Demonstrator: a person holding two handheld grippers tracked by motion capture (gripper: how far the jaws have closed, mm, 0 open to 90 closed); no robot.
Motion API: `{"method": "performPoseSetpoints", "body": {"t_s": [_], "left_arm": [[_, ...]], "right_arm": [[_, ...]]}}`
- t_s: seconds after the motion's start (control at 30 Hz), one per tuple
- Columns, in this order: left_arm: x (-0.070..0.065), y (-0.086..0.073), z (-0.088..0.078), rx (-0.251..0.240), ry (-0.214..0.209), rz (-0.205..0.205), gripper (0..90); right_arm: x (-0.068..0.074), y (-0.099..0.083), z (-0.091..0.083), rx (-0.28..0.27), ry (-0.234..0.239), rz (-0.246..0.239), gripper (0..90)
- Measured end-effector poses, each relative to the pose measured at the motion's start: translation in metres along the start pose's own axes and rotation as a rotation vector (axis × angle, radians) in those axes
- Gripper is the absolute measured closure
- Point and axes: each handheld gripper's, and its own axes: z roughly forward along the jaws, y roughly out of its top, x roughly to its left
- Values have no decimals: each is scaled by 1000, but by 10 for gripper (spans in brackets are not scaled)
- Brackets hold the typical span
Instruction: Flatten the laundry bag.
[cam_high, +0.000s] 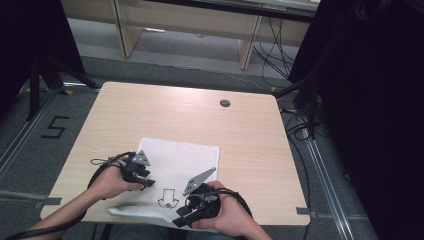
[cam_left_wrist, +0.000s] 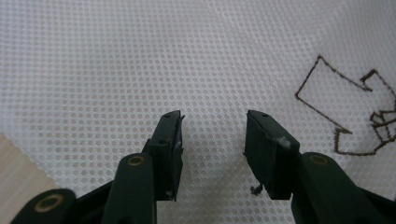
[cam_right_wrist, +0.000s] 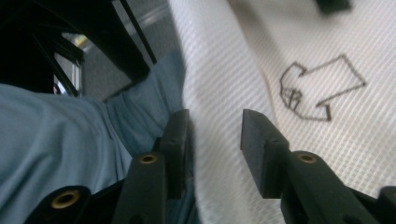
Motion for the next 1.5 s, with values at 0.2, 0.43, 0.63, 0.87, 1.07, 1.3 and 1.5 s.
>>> {"method": "performPoseSetpoints", "body": {"t_s": [0.2,0.43,0.63,0.87,1.07,1.3,1.5], "left_arm": [[-2,0,2,2,12,6,566],[-4,1,3,3,28,-21,579],[-4,1,4,-12,46,-43,587],[-4,3,5,-22,51,-48,600],[-3,4,6,-27,62,-55,604],[3,10,10,-18,60,-72,605],[13,20,14,-8,69,-73,606]], "right_arm": [[-9,5,-12,-65,-38,23,594],[-47,-12,-1,62,-264,97,836],[-65,-29,13,165,-351,172,900],[-72,-32,19,193,-401,193,900],[-77,-31,17,188,-413,208,900],[-84,-28,16,183,-441,230,900],[-91,-24,15,180,-462,244,900]]}}
